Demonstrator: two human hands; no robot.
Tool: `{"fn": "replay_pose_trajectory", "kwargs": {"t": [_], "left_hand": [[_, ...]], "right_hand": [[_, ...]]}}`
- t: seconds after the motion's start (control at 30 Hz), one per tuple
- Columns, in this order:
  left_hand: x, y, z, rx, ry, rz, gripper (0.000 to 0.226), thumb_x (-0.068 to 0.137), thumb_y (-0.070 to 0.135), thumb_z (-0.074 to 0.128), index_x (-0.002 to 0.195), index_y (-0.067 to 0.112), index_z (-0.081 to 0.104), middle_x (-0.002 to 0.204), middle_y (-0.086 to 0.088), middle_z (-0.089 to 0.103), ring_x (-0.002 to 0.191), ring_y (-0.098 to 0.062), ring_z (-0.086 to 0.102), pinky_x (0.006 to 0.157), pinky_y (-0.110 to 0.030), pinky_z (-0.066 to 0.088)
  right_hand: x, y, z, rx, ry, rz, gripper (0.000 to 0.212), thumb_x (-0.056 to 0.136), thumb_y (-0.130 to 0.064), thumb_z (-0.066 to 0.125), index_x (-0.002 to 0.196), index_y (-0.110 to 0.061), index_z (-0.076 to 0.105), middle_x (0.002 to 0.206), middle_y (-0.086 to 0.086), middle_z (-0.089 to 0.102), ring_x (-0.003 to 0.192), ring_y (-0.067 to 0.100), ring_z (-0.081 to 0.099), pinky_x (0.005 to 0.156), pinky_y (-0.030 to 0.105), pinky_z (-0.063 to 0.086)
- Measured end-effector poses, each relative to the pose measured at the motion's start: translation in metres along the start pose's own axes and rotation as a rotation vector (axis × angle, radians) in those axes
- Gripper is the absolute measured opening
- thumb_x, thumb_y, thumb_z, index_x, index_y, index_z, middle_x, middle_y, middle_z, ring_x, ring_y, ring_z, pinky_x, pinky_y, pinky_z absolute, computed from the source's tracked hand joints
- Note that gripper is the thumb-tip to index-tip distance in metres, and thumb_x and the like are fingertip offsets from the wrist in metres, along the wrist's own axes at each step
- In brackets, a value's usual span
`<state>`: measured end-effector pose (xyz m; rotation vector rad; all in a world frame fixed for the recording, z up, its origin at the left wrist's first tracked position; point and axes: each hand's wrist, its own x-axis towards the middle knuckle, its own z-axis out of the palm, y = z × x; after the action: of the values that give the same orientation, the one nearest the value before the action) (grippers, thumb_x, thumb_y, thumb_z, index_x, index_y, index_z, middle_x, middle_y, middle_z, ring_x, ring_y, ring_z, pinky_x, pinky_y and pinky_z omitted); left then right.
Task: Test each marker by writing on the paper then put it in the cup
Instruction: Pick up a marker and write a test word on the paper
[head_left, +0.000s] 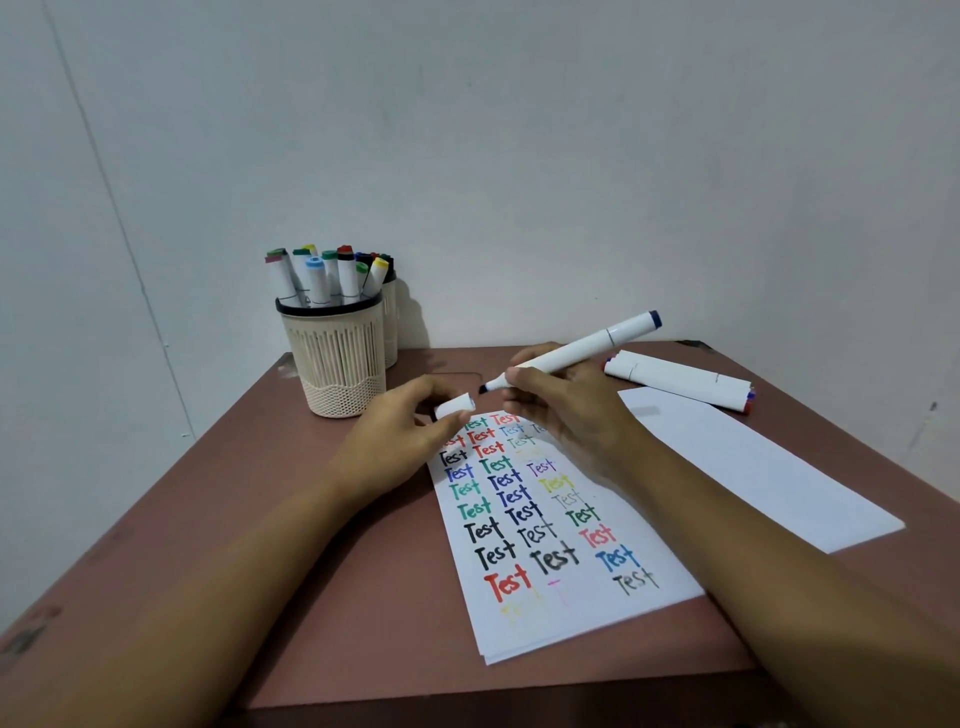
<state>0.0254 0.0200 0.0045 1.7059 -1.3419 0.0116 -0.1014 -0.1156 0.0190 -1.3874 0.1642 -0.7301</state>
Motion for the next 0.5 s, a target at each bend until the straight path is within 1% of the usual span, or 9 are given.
{"fn": "replay_pose_trajectory", "kwargs": {"t": [0.07, 0.13, 0.17, 0.27, 0.37, 0.43, 0.5], "left_hand": [[-0.0010, 0.0028, 0.0002, -0.026, -0.013, 0.024, 0.019, 0.086, 0.023, 0.064, 0.088, 0.041, 0.057, 0.083, 0.022, 0.066, 0.080, 0.005, 0.061, 0.072, -0.020, 0.051], [-0.0016, 0.0034, 0.0013, -0.032, -0.018, 0.059, 0.020, 0.087, 0.023, 0.063, 0.090, 0.042, 0.057, 0.086, 0.026, 0.066, 0.080, 0.002, 0.063, 0.072, -0.021, 0.051], [-0.0015, 0.0027, 0.0019, -0.031, -0.015, 0.067, 0.019, 0.087, 0.024, 0.063, 0.090, 0.041, 0.057, 0.087, 0.025, 0.066, 0.080, 0.000, 0.063, 0.071, -0.021, 0.052], [-0.0013, -0.0002, 0.0033, -0.038, -0.017, 0.072, 0.015, 0.087, 0.024, 0.063, 0.098, 0.033, 0.060, 0.086, 0.014, 0.067, 0.080, -0.003, 0.062, 0.071, -0.019, 0.049], [-0.0021, 0.0011, 0.0042, -0.021, -0.027, 0.083, 0.017, 0.086, 0.021, 0.064, 0.097, 0.034, 0.059, 0.086, 0.013, 0.067, 0.078, -0.002, 0.061, 0.069, -0.016, 0.046], [-0.0020, 0.0031, 0.0037, -0.026, -0.023, 0.057, 0.017, 0.086, 0.022, 0.065, 0.093, 0.036, 0.060, 0.084, 0.014, 0.068, 0.076, 0.000, 0.062, 0.069, -0.019, 0.048], [-0.0017, 0.0043, 0.0033, -0.029, -0.041, 0.051, 0.012, 0.087, 0.025, 0.064, 0.094, 0.034, 0.064, 0.084, 0.012, 0.070, 0.074, -0.002, 0.063, 0.069, -0.023, 0.050]], "right_hand": [[-0.0006, 0.0023, 0.0006, -0.019, -0.032, 0.003, 0.010, 0.088, 0.003, 0.059, 0.082, -0.005, 0.060, 0.073, 0.009, 0.063, 0.070, 0.015, 0.063, 0.064, 0.020, 0.054], [-0.0017, 0.0042, 0.0023, -0.038, -0.075, 0.014, 0.010, 0.088, 0.002, 0.061, 0.081, -0.005, 0.061, 0.076, 0.012, 0.063, 0.072, 0.017, 0.063, 0.064, 0.021, 0.054], [-0.0021, 0.0050, 0.0033, -0.047, -0.093, 0.018, 0.010, 0.087, 0.002, 0.061, 0.080, -0.005, 0.062, 0.074, 0.010, 0.064, 0.071, 0.016, 0.063, 0.064, 0.020, 0.054], [-0.0036, 0.0062, 0.0052, -0.135, -0.101, 0.025, 0.004, 0.085, -0.003, 0.066, 0.081, -0.003, 0.064, 0.064, 0.004, 0.060, 0.062, 0.012, 0.057, 0.059, 0.022, 0.050], [-0.0047, 0.0068, 0.0042, -0.230, -0.102, 0.049, 0.016, 0.084, -0.014, 0.070, 0.086, 0.002, 0.067, 0.059, 0.006, 0.047, 0.056, 0.014, 0.044, 0.055, 0.028, 0.035], [-0.0048, 0.0054, 0.0039, -0.235, -0.095, 0.075, 0.015, 0.084, -0.018, 0.070, 0.083, -0.003, 0.068, 0.059, 0.004, 0.043, 0.055, 0.012, 0.040, 0.054, 0.027, 0.031], [-0.0047, 0.0043, 0.0037, -0.209, -0.095, 0.110, 0.014, 0.084, -0.019, 0.070, 0.082, -0.005, 0.068, 0.059, 0.001, 0.043, 0.054, 0.010, 0.039, 0.053, 0.024, 0.031]]}}
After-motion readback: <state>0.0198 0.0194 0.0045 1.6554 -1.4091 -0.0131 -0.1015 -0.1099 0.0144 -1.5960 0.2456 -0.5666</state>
